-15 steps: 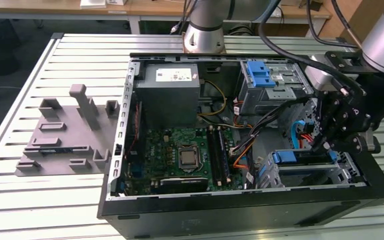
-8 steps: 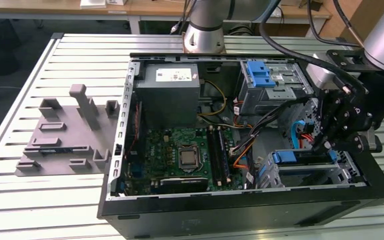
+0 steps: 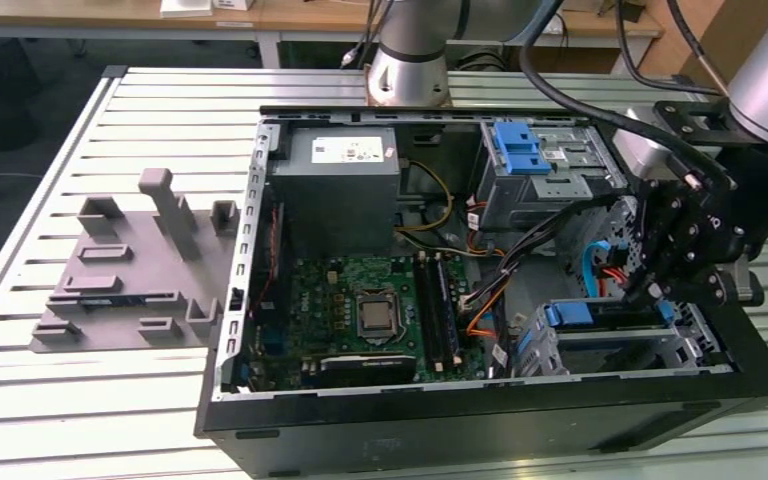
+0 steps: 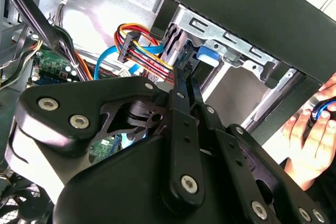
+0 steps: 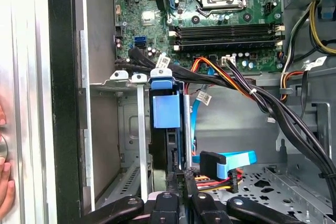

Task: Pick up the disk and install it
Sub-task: 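Insert the first disk wire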

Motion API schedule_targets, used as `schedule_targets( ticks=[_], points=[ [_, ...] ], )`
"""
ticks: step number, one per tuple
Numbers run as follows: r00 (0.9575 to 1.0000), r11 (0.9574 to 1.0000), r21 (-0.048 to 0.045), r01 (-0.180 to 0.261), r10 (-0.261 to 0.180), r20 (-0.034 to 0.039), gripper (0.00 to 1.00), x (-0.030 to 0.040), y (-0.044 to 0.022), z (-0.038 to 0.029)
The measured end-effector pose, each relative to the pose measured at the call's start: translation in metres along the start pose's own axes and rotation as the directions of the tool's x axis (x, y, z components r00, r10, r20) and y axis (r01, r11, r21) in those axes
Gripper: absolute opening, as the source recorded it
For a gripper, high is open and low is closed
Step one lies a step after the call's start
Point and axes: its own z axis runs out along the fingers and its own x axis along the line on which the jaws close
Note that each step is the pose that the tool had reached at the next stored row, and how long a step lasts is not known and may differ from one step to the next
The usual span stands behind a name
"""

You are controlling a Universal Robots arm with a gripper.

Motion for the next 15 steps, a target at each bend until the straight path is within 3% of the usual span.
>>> schedule_targets(
  ticks=[15],
  points=[
    [1.0000, 1.0000, 0.0000, -0.001, 0.001, 0.0004, 0.16, 0.0013, -0.0001, 0.0037]
  ],
)
